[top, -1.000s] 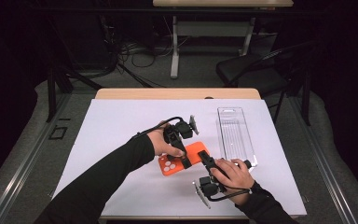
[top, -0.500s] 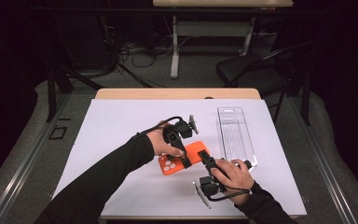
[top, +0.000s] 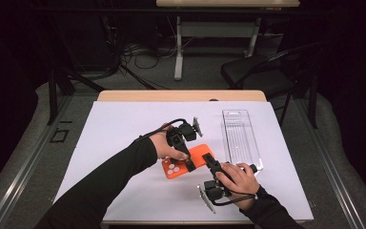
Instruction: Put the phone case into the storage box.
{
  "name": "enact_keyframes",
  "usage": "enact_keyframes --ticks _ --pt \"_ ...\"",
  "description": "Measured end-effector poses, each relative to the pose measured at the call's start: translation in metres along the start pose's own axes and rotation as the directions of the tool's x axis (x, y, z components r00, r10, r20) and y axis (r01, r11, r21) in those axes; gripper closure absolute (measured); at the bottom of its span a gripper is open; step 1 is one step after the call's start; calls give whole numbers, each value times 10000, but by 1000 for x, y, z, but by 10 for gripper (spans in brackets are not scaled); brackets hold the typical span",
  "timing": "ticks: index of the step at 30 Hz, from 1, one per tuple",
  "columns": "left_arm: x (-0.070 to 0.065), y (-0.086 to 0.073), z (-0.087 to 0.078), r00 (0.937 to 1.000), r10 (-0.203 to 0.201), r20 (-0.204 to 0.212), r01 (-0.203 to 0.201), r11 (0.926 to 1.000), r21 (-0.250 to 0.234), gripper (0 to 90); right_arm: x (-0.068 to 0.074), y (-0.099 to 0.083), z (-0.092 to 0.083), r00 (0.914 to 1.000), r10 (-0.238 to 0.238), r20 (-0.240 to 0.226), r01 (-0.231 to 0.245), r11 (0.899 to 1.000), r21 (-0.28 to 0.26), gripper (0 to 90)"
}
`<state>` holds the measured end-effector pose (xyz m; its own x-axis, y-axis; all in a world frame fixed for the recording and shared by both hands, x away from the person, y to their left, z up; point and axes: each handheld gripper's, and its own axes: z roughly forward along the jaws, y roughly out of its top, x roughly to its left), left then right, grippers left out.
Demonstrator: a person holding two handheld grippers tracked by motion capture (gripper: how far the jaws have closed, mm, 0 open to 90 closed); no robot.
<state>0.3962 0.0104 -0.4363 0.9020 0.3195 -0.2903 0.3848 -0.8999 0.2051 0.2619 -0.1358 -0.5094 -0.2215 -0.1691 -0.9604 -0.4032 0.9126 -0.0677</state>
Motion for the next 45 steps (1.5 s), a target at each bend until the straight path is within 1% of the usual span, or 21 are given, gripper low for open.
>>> enact_keyframes --ticks 2,6,9,10,12,17,18,19,22,26,27,29,32,33,35,36,39,40,41,45 --pt "-1 0 0 10000 30 -79 -30 10000 -47 158 1 0 1 9999 80 120 -80 10000 -58 802" --pt "0 0 0 10000 14 -65 -14 10000 -29 155 1 0 1 9999 75 104 -74 10000 -30 802" --pt "0 -1 0 10000 -6 -49 6 9999 -102 153 1 0 1 9998 112 137 -112 9999 -25 802" --pt "0 -1 0 10000 55 -73 -55 9999 -97 152 0 -1 1 9998 112 137 -112 9999 -21 802" --pt "-1 -1 0 9999 114 -103 -115 9999 -86 151 0 0 0 9999 85 111 -85 10000 -17 802" --pt "0 -1 0 9999 55 -106 -57 9999 -151 148 0 -1 1 9999 115 94 -115 9999 -12 804" --pt "-1 -1 0 9999 63 -117 -65 9998 -184 148 0 0 0 9999 65 104 -66 9999 114 804" --pt "-1 -1 -1 9999 75 -127 -78 9997 -227 148 1 0 0 9999 139 -30 -139 9998 112 805" --pt "-1 -2 -2 9999 83 -144 -87 9996 -271 148 2 0 1 9999 146 -25 -146 9999 55 805" --pt "-1 -3 -5 9998 13 -194 -19 9996 -272 150 2 0 0 9998 164 -99 -163 9998 81 805" --pt "0 -4 -5 9998 47 -219 -53 9995 -311 150 2 0 0 9998 146 -158 -144 9998 115 805" --pt "0 -5 -7 9997 12 -230 -20 9994 -351 151 2 0 1 9999 114 -69 -114 9999 12 805" --pt "1 -6 -9 9998 -61 -214 52 9991 -415 153 2 -1 1 9996 266 -105 -265 9996 70 805" --pt "1 -7 -9 9997 -72 -215 63 9990 -435 153 1 -1 1 9996 182 -199 -180 9998 101 805" --pt "2 -8 -10 9997 -159 -195 148 9984 -542 154 1 -1 1 9997 150 -193 -148 9999 74 805" --pt "3 -8 -11 9997 -139 -202 128 9986 -511 154 1 -1 1 9997 130 -182 -129 9999 50 805" --pt "4 -10 -13 9997 -169 -198 156 9979 -635 155 2 -2 0 9996 246 -143 -245 9997 34 805" --pt "4 -11 -14 9995 -239 -188 226 9976 -659 156 2 -2 0 9995 267 -180 -266 9996 67 805" --pt "5 -12 -15 9996 -220 -195 207 9977 -649 155 2 -3 -1 9991 316 -283 -311 9994 173 805" --pt "7 -15 -20 9993 -307 -221 288 9965 -787 156 1 -5 -1 9986 466 -254 -463 9988 130 805"
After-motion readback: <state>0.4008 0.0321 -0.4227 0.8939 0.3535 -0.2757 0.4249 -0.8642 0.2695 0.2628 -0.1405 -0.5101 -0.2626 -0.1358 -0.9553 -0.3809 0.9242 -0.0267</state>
